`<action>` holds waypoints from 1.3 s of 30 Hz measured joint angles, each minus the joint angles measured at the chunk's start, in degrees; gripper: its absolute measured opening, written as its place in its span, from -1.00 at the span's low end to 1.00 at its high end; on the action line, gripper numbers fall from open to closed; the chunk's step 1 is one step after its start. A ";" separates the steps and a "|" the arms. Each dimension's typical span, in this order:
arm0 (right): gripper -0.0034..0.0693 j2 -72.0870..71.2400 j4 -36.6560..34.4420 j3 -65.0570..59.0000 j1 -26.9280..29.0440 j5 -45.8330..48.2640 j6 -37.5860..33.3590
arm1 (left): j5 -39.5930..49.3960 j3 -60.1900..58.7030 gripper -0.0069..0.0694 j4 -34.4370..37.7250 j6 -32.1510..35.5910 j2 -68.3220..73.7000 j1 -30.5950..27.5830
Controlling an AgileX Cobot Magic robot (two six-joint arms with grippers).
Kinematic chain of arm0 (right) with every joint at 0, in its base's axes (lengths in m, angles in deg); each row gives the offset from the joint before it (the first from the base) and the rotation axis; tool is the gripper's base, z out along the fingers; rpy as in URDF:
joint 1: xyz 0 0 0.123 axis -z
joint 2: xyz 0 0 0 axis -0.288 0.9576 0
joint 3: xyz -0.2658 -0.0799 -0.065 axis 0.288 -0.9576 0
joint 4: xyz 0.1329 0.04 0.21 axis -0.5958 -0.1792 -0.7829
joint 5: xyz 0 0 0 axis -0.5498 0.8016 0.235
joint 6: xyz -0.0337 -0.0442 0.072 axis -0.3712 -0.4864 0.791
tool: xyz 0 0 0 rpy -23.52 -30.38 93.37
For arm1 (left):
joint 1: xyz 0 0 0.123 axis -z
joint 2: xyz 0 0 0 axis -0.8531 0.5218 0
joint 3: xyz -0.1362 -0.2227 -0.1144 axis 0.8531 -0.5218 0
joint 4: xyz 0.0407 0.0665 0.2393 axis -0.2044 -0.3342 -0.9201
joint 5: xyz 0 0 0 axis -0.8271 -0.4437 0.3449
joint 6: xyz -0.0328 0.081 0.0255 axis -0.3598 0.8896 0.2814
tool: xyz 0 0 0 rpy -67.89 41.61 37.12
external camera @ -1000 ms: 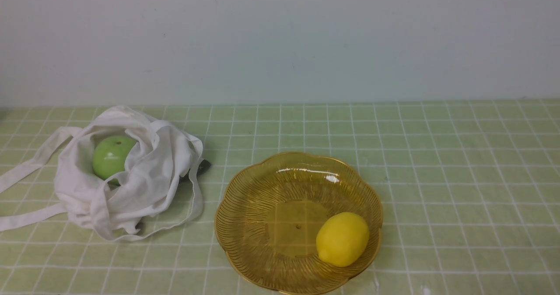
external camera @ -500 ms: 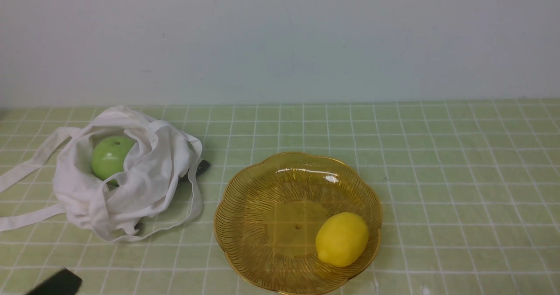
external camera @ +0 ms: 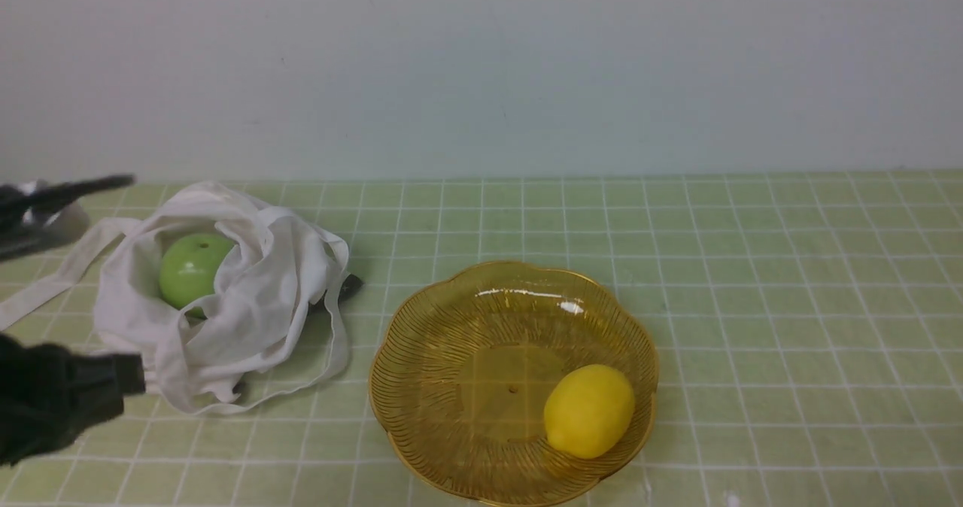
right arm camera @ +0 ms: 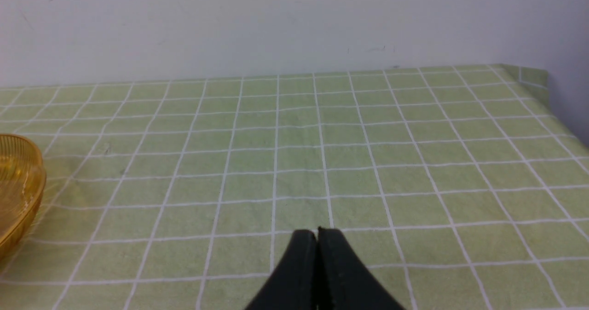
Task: Take the fruit out of the bag on the green coffee tablecloth and place them on the plate.
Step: 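Reach into the white bag and grasp the apple with the left gripper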
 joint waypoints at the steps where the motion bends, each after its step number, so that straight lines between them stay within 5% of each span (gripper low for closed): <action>1: -0.95 0.00 0.00 0.00 0.00 0.00 0.00 | 0.00 1.43 -0.78 -1.05 -0.59 2.85 0.00; 6: -0.95 0.00 0.00 0.00 0.00 0.00 0.00 | 0.00 11.03 -0.55 -6.11 -3.46 16.34 0.00; 17: -0.95 0.00 0.00 0.00 0.00 0.00 0.00 | 0.00 33.52 0.52 -17.29 -8.57 45.22 0.00; 25: -0.95 0.00 0.00 0.00 0.00 0.00 0.00 | -3.40 38.62 0.60 -22.97 -14.63 55.11 0.00; 33: -0.95 0.00 0.00 0.00 0.00 0.00 0.00 | -5.13 38.70 0.60 -31.33 -28.07 58.93 0.00; 39: -0.95 0.00 0.00 0.00 0.00 0.00 0.00 | -5.33 39.09 0.60 -31.32 -29.21 59.49 0.05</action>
